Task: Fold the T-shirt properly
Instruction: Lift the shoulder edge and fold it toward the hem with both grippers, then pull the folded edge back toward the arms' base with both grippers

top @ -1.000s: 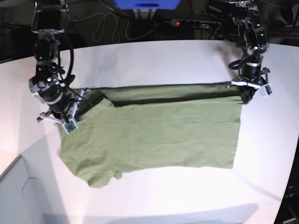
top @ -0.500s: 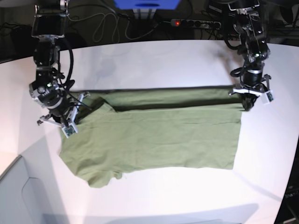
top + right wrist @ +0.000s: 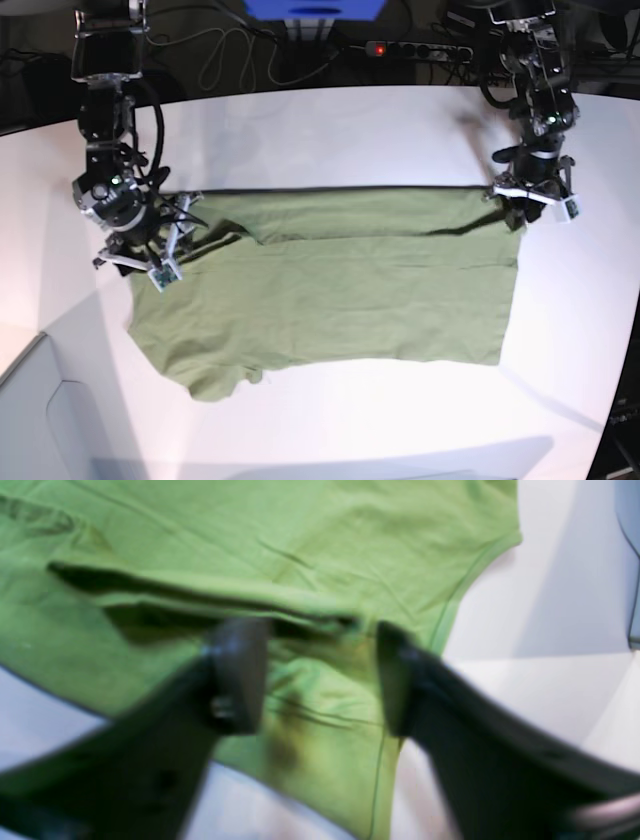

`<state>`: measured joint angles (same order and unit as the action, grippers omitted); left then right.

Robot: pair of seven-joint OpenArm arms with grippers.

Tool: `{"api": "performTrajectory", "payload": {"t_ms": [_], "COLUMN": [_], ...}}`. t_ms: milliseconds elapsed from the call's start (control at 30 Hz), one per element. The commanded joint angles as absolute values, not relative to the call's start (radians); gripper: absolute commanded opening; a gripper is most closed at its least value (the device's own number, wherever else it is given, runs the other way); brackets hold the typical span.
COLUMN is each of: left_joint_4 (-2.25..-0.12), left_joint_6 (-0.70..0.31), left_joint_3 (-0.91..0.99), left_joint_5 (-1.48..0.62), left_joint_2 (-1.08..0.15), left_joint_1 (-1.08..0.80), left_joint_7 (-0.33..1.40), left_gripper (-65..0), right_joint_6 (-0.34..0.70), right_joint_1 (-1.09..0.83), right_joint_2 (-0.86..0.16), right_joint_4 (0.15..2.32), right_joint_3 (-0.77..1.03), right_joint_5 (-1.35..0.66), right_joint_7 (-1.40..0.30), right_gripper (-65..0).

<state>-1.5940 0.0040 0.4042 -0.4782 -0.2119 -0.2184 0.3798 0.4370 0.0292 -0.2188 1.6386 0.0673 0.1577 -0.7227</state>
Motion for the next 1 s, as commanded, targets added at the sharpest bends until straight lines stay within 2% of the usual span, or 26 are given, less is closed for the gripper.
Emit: {"api": "performTrajectory", "payload": {"t_ms": [0, 67, 100, 333, 967], "left_joint_4": [-1.618, -1.618, -1.618, -1.618, -1.445], "left_joint_6": [0.002, 0.001, 0.001, -0.001, -0.001], "left_joint_3": [0.412, 0.412, 0.412, 0.501, 0.458], "left_joint_5": [-0.487, -0.489, -0.489, -0.490, -0.490], "left_joint_2": [-0.223, -0.223, -0.225, -0.216, -0.216], "left_joint_1": [-0.208, -0.208, -0.209, -0.257, -0.188], "left_joint_7": [0.351, 0.351, 0.351, 0.354, 0.351], "left_gripper": [-36.2, -32.0, -31.9, -31.9, -32.3], "right_joint_6": [0.472, 0.481, 0.481, 0.484, 0.484], "right_joint_1": [0.036, 0.030, 0.019, -0.079, -0.196], "right_joint_2": [-0.231, -0.234, -0.234, -0.234, -0.268], "right_joint_4": [1.662, 1.675, 1.687, 1.784, 1.836], "right_joint_3": [0.076, 0.079, 0.091, 0.191, 0.285], "right_joint_5": [0.151, 0.151, 0.151, 0.151, 0.151], "right_joint_7": [-0.700, -0.700, -0.700, -0.700, -0.699], "right_gripper": [-22.8, -18.6, -18.1, -18.1, -17.9]}}
